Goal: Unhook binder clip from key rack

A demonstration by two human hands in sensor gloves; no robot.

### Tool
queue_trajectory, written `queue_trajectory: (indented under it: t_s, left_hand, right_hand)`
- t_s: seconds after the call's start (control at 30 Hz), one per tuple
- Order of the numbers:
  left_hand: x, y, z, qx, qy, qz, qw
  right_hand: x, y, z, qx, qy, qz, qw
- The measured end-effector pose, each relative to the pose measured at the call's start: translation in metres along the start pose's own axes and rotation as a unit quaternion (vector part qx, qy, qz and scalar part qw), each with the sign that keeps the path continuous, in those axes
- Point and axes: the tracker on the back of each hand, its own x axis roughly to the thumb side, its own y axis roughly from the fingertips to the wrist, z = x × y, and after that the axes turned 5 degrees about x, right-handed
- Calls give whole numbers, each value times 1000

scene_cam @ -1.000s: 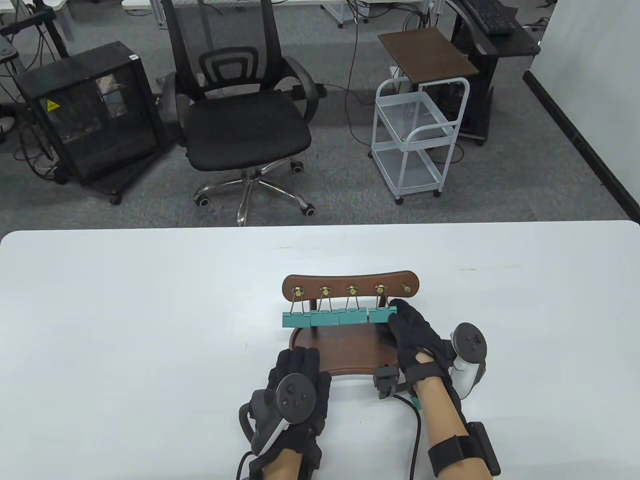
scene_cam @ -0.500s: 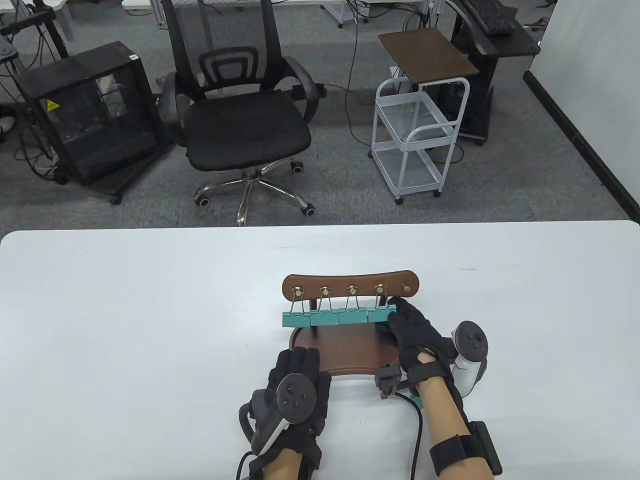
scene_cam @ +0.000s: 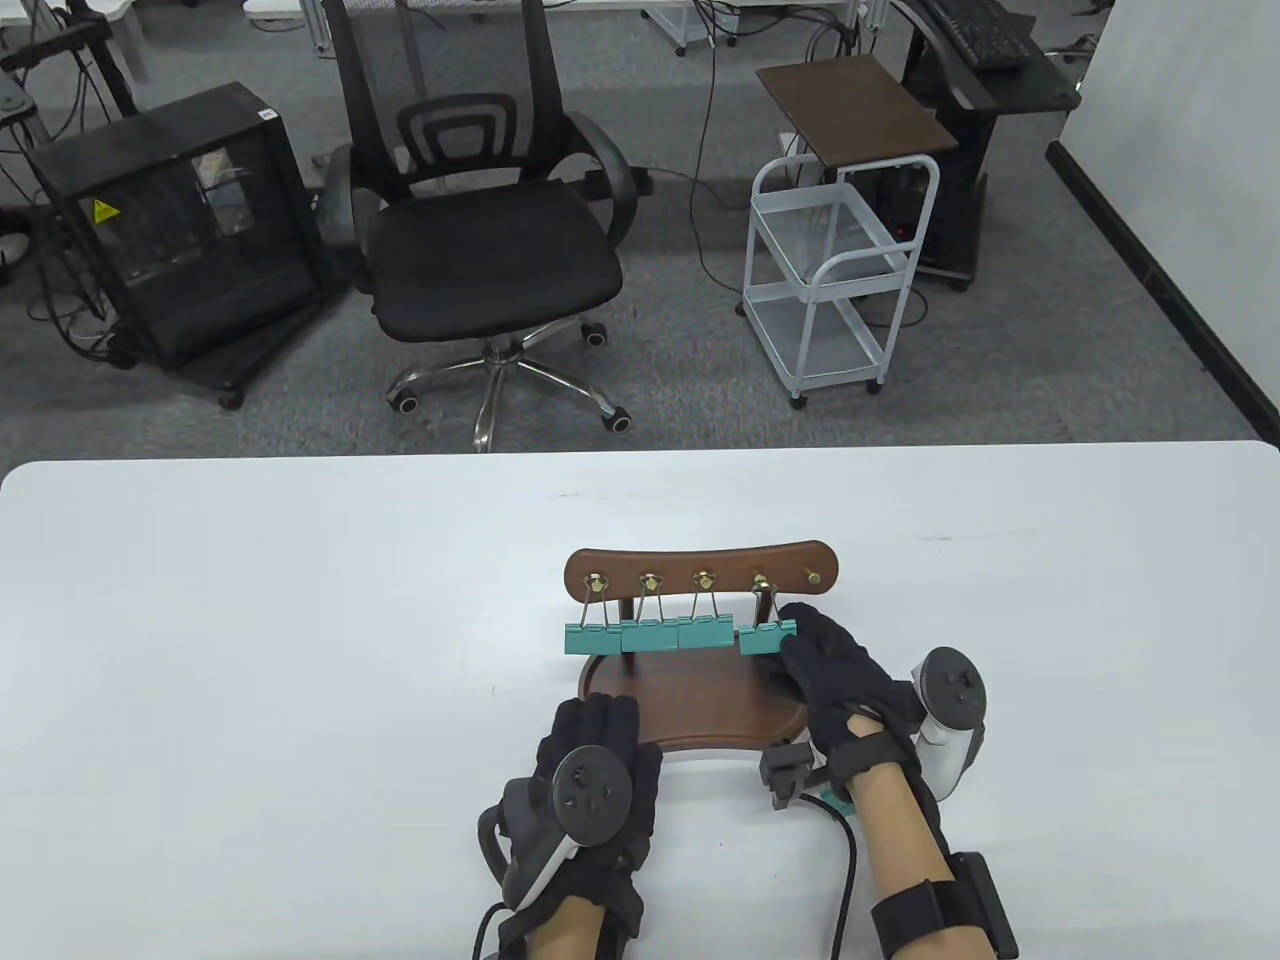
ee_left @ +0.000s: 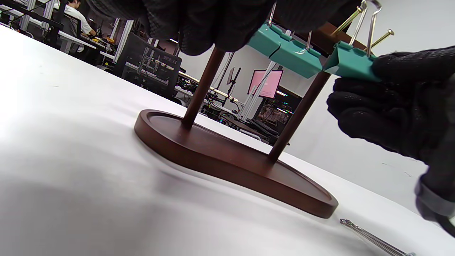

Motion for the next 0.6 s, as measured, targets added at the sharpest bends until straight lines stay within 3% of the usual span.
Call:
queue_trajectory:
  t_s: [0.27, 0.6]
  left_hand:
    - [0, 0, 0, 1, 1, 2, 1000]
    - [0, 0, 0, 2, -2, 3, 1000]
  right_hand:
    - [6, 15, 2, 50, 9, 12, 999]
    - [10, 41, 17, 53, 19, 17, 998]
